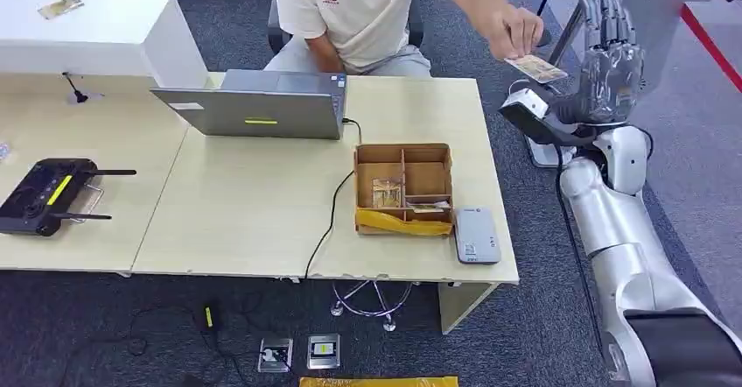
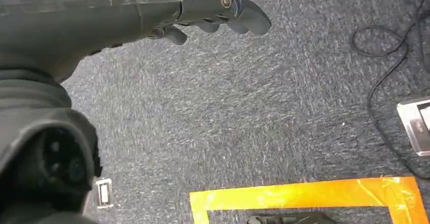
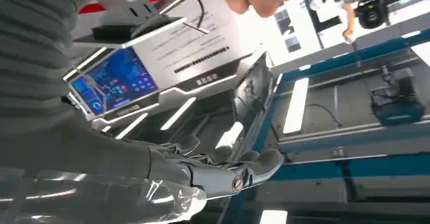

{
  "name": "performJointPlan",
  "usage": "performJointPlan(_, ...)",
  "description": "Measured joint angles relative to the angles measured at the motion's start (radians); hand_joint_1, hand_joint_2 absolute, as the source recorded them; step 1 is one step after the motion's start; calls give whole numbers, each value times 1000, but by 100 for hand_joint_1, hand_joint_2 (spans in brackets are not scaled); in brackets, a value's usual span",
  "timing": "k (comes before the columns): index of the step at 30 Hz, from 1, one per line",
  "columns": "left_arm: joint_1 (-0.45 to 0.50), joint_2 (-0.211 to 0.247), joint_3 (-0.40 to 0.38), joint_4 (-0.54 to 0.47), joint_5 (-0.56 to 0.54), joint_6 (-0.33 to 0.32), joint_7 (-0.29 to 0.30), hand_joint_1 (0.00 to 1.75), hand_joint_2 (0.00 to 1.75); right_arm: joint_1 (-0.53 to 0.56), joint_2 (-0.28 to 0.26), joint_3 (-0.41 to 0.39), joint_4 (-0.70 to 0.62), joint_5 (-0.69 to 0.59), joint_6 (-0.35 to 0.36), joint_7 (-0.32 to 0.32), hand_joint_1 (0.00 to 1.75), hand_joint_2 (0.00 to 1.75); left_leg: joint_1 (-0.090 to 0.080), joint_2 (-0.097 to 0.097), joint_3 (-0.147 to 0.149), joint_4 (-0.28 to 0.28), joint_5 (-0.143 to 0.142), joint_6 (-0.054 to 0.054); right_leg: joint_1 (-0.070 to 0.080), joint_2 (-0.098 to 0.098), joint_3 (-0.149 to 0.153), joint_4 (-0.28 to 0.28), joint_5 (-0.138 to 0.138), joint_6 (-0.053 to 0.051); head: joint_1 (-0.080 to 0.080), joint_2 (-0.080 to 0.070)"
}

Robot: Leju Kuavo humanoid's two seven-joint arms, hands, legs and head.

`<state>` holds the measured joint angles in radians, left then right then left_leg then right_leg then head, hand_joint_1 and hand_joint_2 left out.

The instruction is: Pass the card to the sensor for recognition and then transmit it.

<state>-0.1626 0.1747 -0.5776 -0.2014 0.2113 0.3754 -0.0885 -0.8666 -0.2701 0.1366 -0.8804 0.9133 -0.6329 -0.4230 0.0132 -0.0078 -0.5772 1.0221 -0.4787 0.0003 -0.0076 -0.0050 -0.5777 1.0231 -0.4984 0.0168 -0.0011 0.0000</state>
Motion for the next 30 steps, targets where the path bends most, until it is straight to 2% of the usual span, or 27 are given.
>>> performJointPlan(3, -4, 3, -5, 0, -6, -6, 1, 0, 0, -26, 19, 38, 13, 57, 0, 14, 0, 175, 0, 0, 0, 0, 0, 0, 0, -1, 0, 0, 0, 0, 0, 0)
performJointPlan(6, -8, 6, -11, 0, -12, -16, 2, 0, 0, -58, 28, 90, 28, 197, 2, 44, 0, 175, 0, 0, 0, 0, 0, 0, 0, 0, 0, 0, 0, 0, 0, 0)
performJointPlan(9, -13, 10, -23, 0, -17, -18, 3, 0, 0, -92, 40, 139, 52, 196, 10, 54, 0, 175, 0, 0, 0, 0, 0, 0, 0, 0, 0, 0, 0, 0, 0, 0)
performJointPlan(10, -12, 10, -23, 0, -18, -16, 3, 0, 0, -99, 43, 148, 55, 181, 11, 57, 14, 175, 0, -1, 0, 0, 0, 0, 0, -1, 0, 0, 0, 0, 1, 0)
performJointPlan(11, -12, 9, -24, 0, -18, -16, 3, 0, 0, -105, 46, 160, 59, 170, 12, 59, 138, 175, 0, -1, 0, 0, 0, 0, 0, -1, 0, 0, 0, 0, 0, 0)
performJointPlan(12, -11, 9, -25, 0, -18, -16, 3, 0, 0, -109, 47, 172, 66, 160, 14, 60, 161, 175, 0, -1, 0, 0, 0, 0, 0, -1, 0, 0, 0, 0, 0, 0)
performJointPlan(13, -11, 10, -29, 0, -19, -16, 3, 0, 0, -112, 48, 183, 72, 149, 17, 61, 169, 175, 0, -1, 0, 0, 0, 0, 0, -1, -1, 0, 0, 0, 1, 0)
performJointPlan(14, -12, 10, -32, 0, -21, -16, 3, 0, 0, -112, 49, 191, 76, 140, 20, 63, 175, 175, 0, -1, 0, 0, 0, 0, 0, -1, 0, 0, 0, 0, 0, 0)
performJointPlan(23, -12, 11, -48, 0, -29, -19, 3, 0, 0, -107, 40, 223, 82, 96, 72, 85, 175, 175, 0, 0, 0, 0, 0, 0, 0, 0, -1, -1, 0, 0, 1, 0)
performJointPlan(28, -11, 11, -48, 0, -29, -19, 3, 0, 0, -86, 30, 227, 74, 89, 79, 92, 175, 175, 0, 0, 0, 0, 0, 0, 0, 0, -1, -1, 0, 0, 0, 0)
performJointPlan(30, -11, 11, -48, 0, -29, -19, 3, 0, 0, -80, 27, 228, 68, 87, 81, 97, 169, 175, 0, 1, 0, 0, 0, 0, 0, 1, -1, -1, 0, 0, 0, 0)
